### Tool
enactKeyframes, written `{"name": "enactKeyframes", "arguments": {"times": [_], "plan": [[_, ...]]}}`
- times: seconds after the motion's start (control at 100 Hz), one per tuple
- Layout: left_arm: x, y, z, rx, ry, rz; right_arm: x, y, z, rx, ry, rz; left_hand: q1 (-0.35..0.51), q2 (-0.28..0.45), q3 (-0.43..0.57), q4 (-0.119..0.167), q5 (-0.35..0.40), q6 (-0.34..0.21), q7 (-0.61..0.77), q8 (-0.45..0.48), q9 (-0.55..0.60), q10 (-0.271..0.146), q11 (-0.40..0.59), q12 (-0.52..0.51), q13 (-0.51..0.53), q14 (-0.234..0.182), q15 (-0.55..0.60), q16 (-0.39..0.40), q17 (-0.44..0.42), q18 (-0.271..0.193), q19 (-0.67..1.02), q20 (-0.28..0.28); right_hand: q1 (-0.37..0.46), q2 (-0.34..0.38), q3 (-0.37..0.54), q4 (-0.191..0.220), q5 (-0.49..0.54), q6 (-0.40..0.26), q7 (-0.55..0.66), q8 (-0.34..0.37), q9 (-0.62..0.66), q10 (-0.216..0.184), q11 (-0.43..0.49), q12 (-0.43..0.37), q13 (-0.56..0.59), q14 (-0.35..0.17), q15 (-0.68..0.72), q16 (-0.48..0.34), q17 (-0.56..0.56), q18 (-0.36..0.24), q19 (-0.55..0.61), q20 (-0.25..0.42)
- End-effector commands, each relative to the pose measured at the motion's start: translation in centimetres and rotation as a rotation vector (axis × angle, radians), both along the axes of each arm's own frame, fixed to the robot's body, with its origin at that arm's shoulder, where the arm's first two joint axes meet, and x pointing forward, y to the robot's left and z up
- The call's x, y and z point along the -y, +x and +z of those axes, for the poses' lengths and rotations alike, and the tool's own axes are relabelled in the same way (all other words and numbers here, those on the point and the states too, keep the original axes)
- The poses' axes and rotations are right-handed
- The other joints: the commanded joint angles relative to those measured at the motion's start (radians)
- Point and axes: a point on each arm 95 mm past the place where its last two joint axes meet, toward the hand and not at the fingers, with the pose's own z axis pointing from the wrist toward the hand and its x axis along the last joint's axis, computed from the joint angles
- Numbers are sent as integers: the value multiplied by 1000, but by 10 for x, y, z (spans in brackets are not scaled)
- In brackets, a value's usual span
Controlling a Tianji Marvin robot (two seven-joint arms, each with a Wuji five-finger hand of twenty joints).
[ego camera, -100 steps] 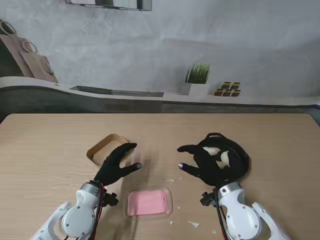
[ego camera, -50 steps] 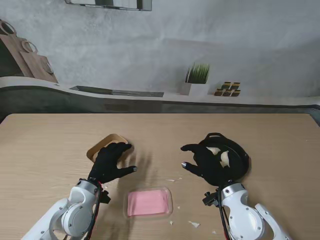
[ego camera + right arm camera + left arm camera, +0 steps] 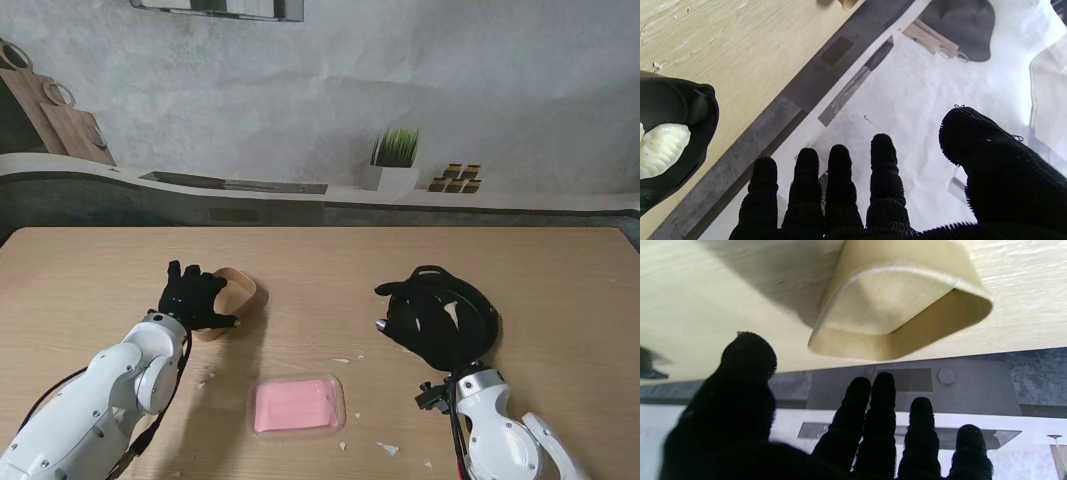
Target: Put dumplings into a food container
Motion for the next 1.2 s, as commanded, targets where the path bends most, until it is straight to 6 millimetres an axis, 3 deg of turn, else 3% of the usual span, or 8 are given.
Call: {"name": "enactKeyframes", "arguments": {"times": [0.0,0.21,0.43,0.51,0.55,0.6,0.72,1.19], "plan": [[1,3,-6,-35,11,4,-3,-3,0,1,8,8,-23,-18,17,24,41,25,23,19,36,36,22,22,24,17,21,14,-14,26,-39,21,-7,-11,14,23,2,-10,-1,1,7,-6,8,5,6,-18,11,7,5,-27,-7,0],[6,12,-21,-76,34,24,-3,-1,0,3,7,5,-29,-50,81,14,110,5,105,67,153,33,61,57,68,34,76,30,-1,38,-36,21,-6,-12,16,23,3,-8,-2,1,7,-4,7,5,5,-15,12,8,7,-27,-5,1],[12,22,-32,-81,105,-14,-4,-1,-1,-1,4,7,5,-145,318,-3,167,-92,185,100,237,-52,153,155,125,28,146,61,16,51,-30,24,-7,-11,17,22,5,-8,-2,1,10,-5,8,6,6,-14,14,8,7,-25,-3,3],[13,26,-36,-50,117,-41,-4,-1,-1,-1,4,7,81,-173,414,-12,241,-159,261,132,340,-102,213,197,188,16,206,87,44,58,-20,27,-4,-12,19,23,6,-8,-2,2,12,-4,9,6,7,-13,14,9,8,-25,-3,3],[15,27,-37,-30,115,-55,-4,-1,-1,-1,4,7,161,-215,397,-59,279,-199,321,120,428,-120,173,319,224,9,231,94,58,61,-14,32,-4,-11,21,23,7,-9,-2,2,13,-4,9,6,7,-14,14,8,8,-25,-3,3],[17,28,-38,-13,103,-70,-4,-1,-1,-1,4,6,270,-238,343,-62,319,-255,457,82,566,-150,76,418,272,-2,258,96,69,59,-9,36,-3,-12,23,23,9,-9,-1,2,15,-4,9,6,9,-13,15,9,9,-24,-2,4],[26,30,-41,17,62,-127,-5,0,-1,10,12,-1,304,-225,346,-65,384,-295,578,70,612,-138,65,445,310,4,287,103,72,61,-4,41,1,-11,31,24,24,-3,4,4,33,1,14,8,19,-8,20,11,18,-19,1,5],[102,22,-48,-9,-96,-327,-3,-1,0,27,17,-9,292,-252,369,-62,412,-273,615,38,650,-124,64,430,368,10,317,113,97,78,6,49,-5,-9,46,20,29,-4,0,5,38,0,10,8,23,-9,22,13,18,-18,-1,3]]}}
